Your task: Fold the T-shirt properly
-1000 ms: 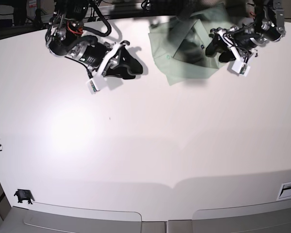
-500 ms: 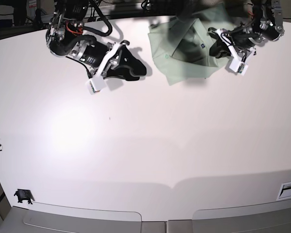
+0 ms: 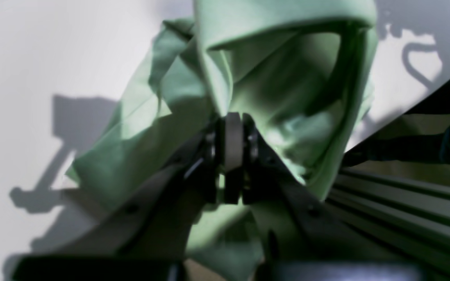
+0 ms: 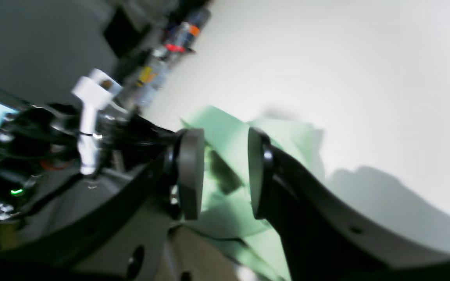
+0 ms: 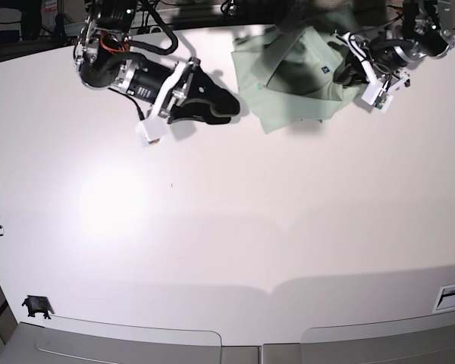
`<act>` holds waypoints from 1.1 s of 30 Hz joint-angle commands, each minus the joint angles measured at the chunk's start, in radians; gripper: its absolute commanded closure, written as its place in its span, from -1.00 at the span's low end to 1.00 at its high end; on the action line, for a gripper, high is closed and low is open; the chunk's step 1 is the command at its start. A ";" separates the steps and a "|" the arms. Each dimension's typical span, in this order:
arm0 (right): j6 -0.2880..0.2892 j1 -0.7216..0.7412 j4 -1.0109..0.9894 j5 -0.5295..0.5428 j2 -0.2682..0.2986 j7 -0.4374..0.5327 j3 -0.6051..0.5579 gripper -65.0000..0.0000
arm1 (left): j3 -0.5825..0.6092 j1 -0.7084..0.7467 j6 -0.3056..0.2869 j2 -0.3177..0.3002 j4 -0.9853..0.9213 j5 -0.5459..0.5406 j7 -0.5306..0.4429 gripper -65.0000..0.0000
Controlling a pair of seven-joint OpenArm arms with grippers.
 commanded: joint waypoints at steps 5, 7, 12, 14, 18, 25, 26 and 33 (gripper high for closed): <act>0.006 0.008 0.019 -0.005 -0.008 0.025 -0.169 0.44 | -0.044 0.000 -0.004 -0.006 0.019 -0.017 0.006 1.00; 0.006 0.008 0.019 -0.093 -0.025 0.057 -0.240 0.44 | -0.071 0.001 -0.004 -0.006 0.019 -0.017 0.018 1.00; 0.006 0.008 0.019 -0.323 -0.087 0.158 -0.349 0.44 | -0.140 0.006 -0.004 -0.006 0.028 -0.017 0.044 1.00; 0.006 0.008 0.019 -0.377 -0.111 0.180 -0.371 0.44 | -0.163 0.020 -0.004 -0.007 0.036 -0.017 0.045 1.00; 0.006 0.008 0.019 -0.433 -0.148 0.209 -0.388 0.44 | -0.176 0.065 -0.004 -0.030 0.058 -0.002 0.062 1.00; 0.006 0.008 -0.026 -0.486 -0.156 0.278 -0.388 0.44 | -0.176 0.100 0.005 -0.063 0.079 0.125 0.073 1.00; 0.006 0.009 -0.042 -0.505 -0.156 0.293 -0.388 0.44 | -0.176 0.100 0.016 -0.065 0.081 0.137 0.073 1.00; 0.006 0.014 -0.165 -0.518 -0.156 0.373 -0.388 0.46 | -0.176 0.100 0.023 -0.064 0.081 0.144 0.073 1.00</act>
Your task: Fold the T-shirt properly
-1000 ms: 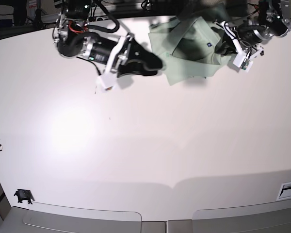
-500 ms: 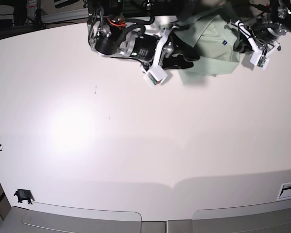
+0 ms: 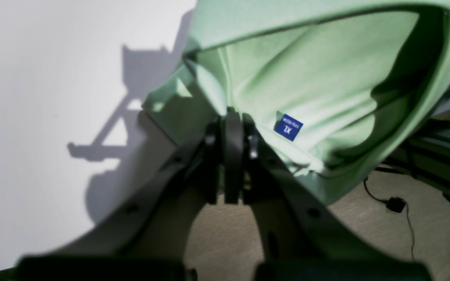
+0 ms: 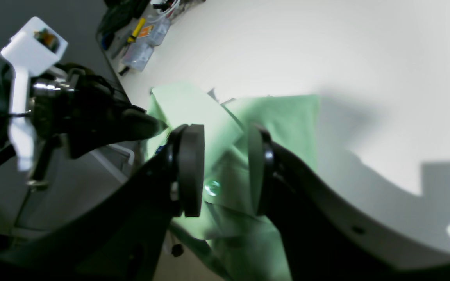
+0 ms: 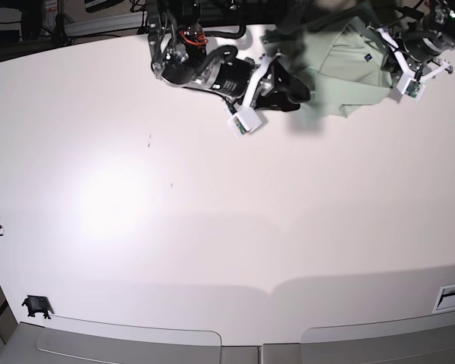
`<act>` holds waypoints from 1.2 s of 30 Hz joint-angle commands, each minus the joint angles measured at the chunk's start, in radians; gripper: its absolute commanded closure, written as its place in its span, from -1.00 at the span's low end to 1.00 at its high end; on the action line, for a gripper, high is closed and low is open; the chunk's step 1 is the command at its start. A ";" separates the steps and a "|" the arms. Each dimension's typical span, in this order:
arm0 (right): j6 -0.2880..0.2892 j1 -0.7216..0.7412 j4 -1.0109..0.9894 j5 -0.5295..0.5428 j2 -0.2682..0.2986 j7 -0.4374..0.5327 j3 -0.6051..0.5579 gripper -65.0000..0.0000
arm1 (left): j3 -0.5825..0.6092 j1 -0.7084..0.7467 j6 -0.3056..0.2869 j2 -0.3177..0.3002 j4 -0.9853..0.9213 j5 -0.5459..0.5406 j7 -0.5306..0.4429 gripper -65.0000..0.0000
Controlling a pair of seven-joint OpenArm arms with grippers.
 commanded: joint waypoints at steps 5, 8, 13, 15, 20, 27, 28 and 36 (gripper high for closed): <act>0.009 0.024 -0.070 0.022 -0.038 0.039 -0.003 0.46 | -0.006 0.004 0.002 -0.013 0.019 0.058 -0.012 1.00; 0.009 0.041 -0.109 0.021 -0.038 0.039 -0.018 0.46 | -0.006 0.008 0.003 -0.013 0.019 0.062 -0.012 1.00; 0.009 0.074 -0.164 -0.081 -0.038 0.050 -0.110 0.46 | -0.006 0.038 0.005 -0.013 0.019 0.062 -0.013 1.00; -0.027 0.079 -0.190 -0.128 -0.038 0.085 -0.147 0.46 | -0.006 0.051 0.005 -0.013 0.018 0.063 -0.012 1.00; -0.103 0.079 -0.231 -0.259 -0.038 0.128 -0.203 0.46 | -0.006 0.055 0.005 -0.013 0.018 0.063 -0.014 1.00; -0.193 0.079 -0.235 -0.327 -0.038 0.134 -0.204 0.50 | -0.006 0.055 0.029 -0.013 0.018 0.156 -0.043 0.85; -0.200 0.079 -0.235 -0.336 -0.038 0.136 -0.205 0.51 | -0.006 0.055 0.045 -0.013 0.018 0.178 -0.043 0.61; -0.204 0.092 -0.235 -0.340 -0.038 0.137 -0.205 0.51 | -0.006 0.055 0.084 -0.013 0.020 0.218 -0.045 0.30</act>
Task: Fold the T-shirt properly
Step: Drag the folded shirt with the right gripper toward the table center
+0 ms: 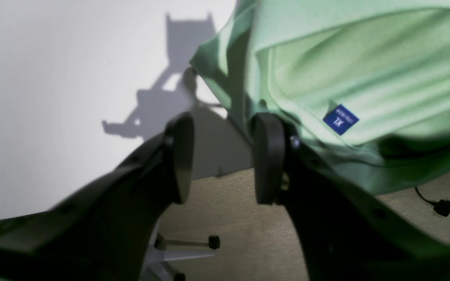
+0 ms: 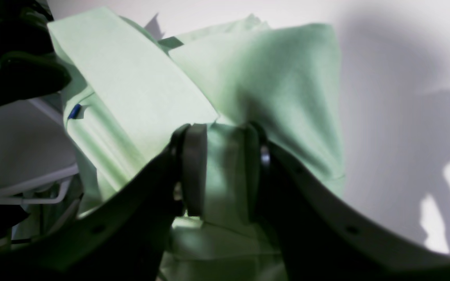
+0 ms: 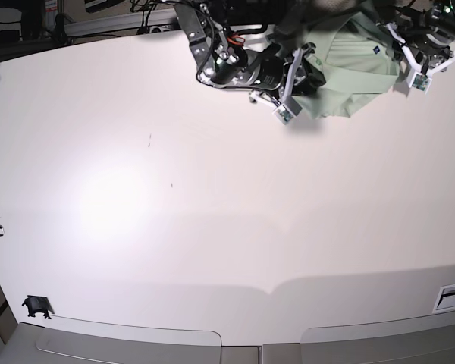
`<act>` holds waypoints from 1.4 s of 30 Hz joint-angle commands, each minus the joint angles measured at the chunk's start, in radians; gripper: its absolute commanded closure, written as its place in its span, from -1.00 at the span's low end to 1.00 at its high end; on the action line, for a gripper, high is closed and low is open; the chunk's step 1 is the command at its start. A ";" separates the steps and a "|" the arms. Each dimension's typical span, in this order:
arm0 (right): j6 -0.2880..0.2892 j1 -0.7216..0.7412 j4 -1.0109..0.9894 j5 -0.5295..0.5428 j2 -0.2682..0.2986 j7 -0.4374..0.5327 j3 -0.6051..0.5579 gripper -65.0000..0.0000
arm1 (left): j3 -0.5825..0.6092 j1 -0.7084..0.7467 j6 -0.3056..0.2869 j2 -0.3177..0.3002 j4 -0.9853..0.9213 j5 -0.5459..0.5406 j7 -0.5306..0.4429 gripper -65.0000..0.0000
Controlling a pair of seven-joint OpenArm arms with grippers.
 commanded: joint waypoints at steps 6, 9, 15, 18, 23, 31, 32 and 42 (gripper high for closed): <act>0.002 0.061 0.013 0.131 -0.008 -0.024 -0.002 0.51 | -0.007 0.005 0.008 -0.022 0.023 0.003 -0.035 0.30; 0.001 0.103 0.013 0.177 -0.008 -0.062 -0.002 0.51 | -0.029 0.005 0.019 -0.037 0.038 0.012 -0.047 0.30; 0.038 0.175 0.016 0.341 -0.008 -0.122 -0.002 0.51 | -0.115 0.006 0.013 -0.037 0.052 -0.051 -0.080 0.34; 0.095 0.204 0.021 0.407 -0.008 -0.155 -0.002 0.51 | -0.142 0.006 0.010 -0.037 0.052 -0.101 -0.081 0.48; 0.209 0.245 0.021 0.503 -0.008 -0.333 -0.050 1.00 | -0.149 0.006 0.011 -0.037 0.052 -0.116 -0.109 0.98; 0.209 0.249 0.017 0.331 -0.008 -0.350 -0.261 1.00 | -0.149 0.006 0.011 -0.037 0.051 -0.139 -0.122 1.00; 0.209 0.249 0.008 0.270 -0.008 -0.314 -0.283 1.00 | -0.149 0.006 0.011 -0.037 0.051 -0.139 -0.122 1.00; 0.209 0.293 -0.280 0.022 -0.008 -0.116 -0.295 1.00 | -0.149 0.006 0.011 -0.036 0.051 -0.139 -0.122 1.00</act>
